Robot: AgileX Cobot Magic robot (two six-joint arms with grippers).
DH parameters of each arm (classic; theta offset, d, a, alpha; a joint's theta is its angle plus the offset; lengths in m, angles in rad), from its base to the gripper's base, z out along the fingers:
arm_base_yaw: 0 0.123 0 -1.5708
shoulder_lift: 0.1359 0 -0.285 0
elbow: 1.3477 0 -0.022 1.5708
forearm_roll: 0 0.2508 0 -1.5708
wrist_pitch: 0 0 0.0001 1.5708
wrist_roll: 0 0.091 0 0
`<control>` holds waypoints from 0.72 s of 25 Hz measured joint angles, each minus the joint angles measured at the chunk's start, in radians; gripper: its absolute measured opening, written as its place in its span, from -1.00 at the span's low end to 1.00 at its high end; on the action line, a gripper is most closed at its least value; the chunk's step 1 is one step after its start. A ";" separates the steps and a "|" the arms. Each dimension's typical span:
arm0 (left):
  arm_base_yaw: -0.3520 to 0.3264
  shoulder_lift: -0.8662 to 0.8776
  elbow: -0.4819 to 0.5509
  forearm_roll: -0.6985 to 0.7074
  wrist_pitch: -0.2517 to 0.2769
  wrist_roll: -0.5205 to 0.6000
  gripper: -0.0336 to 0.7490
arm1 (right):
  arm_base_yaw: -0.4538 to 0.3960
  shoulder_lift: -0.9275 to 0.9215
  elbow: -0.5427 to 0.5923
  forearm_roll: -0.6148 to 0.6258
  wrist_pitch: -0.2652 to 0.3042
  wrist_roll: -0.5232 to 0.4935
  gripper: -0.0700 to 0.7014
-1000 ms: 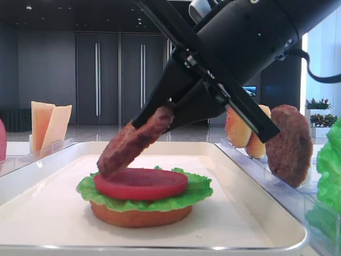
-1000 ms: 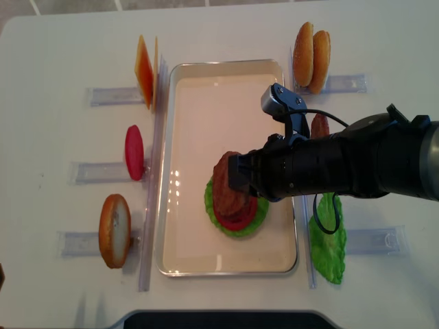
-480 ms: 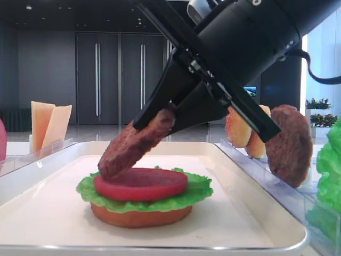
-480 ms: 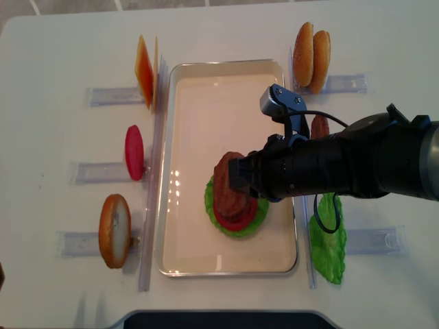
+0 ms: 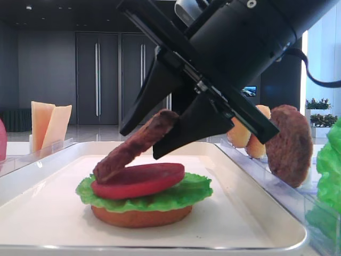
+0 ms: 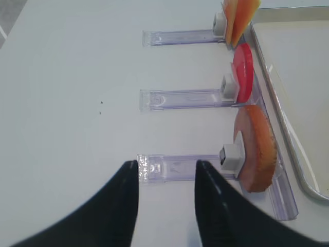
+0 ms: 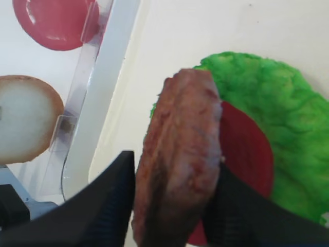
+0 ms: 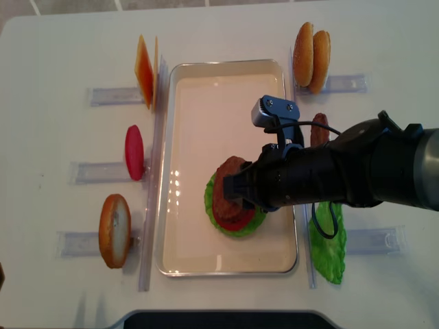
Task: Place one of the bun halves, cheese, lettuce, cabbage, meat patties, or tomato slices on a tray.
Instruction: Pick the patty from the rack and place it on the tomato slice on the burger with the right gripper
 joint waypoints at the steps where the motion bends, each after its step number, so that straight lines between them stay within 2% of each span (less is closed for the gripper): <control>1: 0.000 0.000 0.000 0.000 0.000 0.000 -0.19 | 0.003 0.000 0.000 -0.005 -0.008 0.000 -0.02; 12: 0.000 0.000 0.000 0.000 0.000 0.000 -0.19 | 0.003 -0.001 0.000 -0.051 -0.066 0.000 0.00; 18: 0.000 0.000 0.000 0.000 0.000 0.000 -0.19 | 0.003 -0.048 0.000 -0.107 -0.115 0.027 0.08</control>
